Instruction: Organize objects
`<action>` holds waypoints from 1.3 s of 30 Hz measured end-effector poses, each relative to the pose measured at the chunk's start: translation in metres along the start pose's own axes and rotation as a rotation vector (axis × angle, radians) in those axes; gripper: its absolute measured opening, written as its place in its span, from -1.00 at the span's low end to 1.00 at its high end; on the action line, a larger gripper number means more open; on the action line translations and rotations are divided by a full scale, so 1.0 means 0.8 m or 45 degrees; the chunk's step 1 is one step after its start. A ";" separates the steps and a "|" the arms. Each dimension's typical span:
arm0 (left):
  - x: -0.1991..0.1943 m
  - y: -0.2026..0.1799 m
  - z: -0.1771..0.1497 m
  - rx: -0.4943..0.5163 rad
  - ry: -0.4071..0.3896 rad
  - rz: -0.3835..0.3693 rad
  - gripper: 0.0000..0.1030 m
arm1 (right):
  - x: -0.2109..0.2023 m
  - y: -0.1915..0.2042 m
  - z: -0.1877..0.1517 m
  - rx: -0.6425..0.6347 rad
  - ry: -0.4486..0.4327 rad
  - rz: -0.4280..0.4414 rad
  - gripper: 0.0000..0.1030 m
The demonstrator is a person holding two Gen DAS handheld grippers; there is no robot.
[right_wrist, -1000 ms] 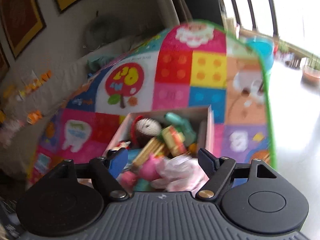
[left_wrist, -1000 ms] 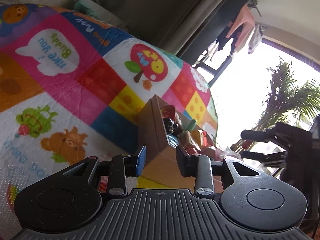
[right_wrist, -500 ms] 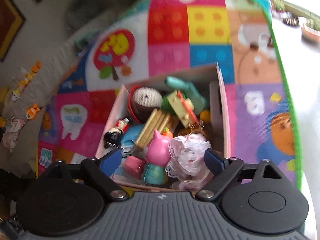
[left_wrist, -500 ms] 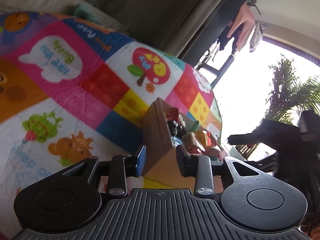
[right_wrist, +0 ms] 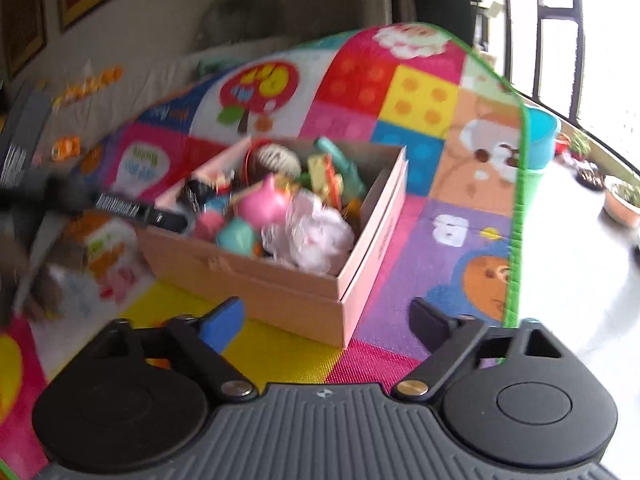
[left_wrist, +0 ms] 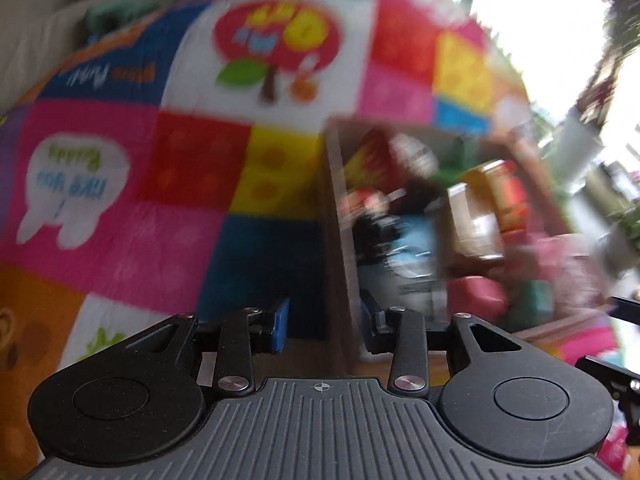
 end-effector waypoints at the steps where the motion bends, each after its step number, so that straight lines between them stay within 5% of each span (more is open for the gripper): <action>1: 0.005 0.006 0.000 -0.022 0.032 0.032 0.06 | 0.010 0.004 -0.001 -0.040 0.002 -0.025 0.36; 3: 0.002 0.019 -0.004 -0.033 0.045 0.070 0.53 | 0.023 0.014 0.002 -0.105 -0.003 -0.027 0.37; 8: -0.030 0.065 -0.044 -0.168 0.060 0.042 0.65 | 0.022 0.047 0.011 -0.182 -0.051 0.065 0.37; 11: -0.029 0.093 -0.049 -0.195 0.000 0.060 0.92 | 0.037 0.065 0.023 -0.170 -0.058 0.054 0.38; 19: 0.009 0.158 0.009 -0.206 -0.213 0.131 0.93 | 0.090 0.107 0.056 -0.034 -0.010 0.074 0.51; 39: 0.004 0.174 0.011 -0.224 -0.282 0.143 0.91 | 0.117 0.149 0.040 -0.158 -0.027 -0.026 0.89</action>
Point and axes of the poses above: each gripper's, at about its wrist camera, not at the fingertips, and x roughly the way its jaws point, y to its left, z to its top, the point moved 7 cm from there along x, roughly the way its jaws point, and after that the axes turned 2 degrees about -x, right-handed, at the moved point
